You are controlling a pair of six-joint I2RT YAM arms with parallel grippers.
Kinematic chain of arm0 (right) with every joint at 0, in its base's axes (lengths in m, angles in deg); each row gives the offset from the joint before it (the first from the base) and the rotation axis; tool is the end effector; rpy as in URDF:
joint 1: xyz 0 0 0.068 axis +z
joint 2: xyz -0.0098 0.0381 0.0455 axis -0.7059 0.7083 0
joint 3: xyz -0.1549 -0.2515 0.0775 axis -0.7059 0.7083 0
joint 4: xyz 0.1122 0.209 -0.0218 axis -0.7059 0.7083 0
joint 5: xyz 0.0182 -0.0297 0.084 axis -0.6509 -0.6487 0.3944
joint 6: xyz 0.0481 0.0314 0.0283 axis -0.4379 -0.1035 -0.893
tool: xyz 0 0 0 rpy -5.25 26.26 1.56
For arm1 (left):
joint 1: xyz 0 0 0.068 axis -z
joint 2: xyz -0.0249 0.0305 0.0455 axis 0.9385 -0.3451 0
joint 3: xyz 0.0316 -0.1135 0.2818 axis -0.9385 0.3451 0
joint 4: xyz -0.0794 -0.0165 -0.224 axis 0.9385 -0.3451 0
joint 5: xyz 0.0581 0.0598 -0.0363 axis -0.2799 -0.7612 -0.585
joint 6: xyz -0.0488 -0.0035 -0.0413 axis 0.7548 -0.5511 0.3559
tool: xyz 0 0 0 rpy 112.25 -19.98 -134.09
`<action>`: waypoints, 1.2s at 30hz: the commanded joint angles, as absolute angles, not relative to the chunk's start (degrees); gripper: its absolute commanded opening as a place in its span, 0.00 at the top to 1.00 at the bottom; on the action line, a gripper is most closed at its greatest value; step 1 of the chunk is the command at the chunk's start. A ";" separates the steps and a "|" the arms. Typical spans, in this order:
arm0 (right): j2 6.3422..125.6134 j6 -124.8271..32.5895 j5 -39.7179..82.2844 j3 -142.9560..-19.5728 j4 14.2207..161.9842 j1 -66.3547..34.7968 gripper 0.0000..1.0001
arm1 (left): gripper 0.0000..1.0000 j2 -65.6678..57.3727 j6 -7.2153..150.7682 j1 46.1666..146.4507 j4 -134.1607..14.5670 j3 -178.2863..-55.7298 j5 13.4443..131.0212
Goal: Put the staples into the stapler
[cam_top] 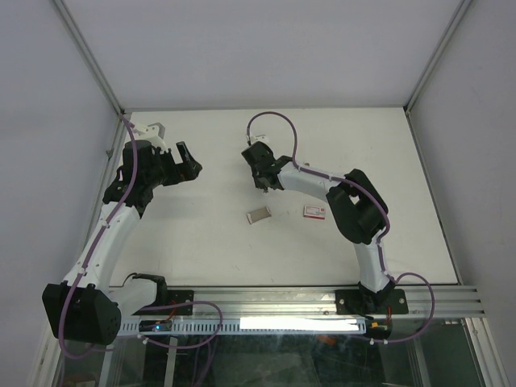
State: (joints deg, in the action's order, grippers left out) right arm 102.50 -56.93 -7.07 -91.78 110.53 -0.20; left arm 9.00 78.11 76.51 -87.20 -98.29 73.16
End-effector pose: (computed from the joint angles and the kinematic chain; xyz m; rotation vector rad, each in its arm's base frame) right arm 0.3298 0.3018 0.2156 -0.4309 2.3978 0.0229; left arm 0.2076 -0.0323 0.3336 -0.1208 2.1844 -0.4187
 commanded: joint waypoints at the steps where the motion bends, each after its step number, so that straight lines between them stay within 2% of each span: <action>1: 98.79 -56.76 -7.78 -92.68 109.41 -0.39 0.85 | 0.01 10.00 77.40 76.37 -84.93 -98.23 74.61; 36: 99.24 -56.27 -5.89 -90.23 109.07 -0.74 0.85 | 0.01 9.82 77.39 76.37 -84.93 -98.28 74.74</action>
State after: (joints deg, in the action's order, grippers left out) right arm 102.06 -56.71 -6.50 -90.60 110.53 -0.53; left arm 9.00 78.11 76.51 -87.20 -98.27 73.34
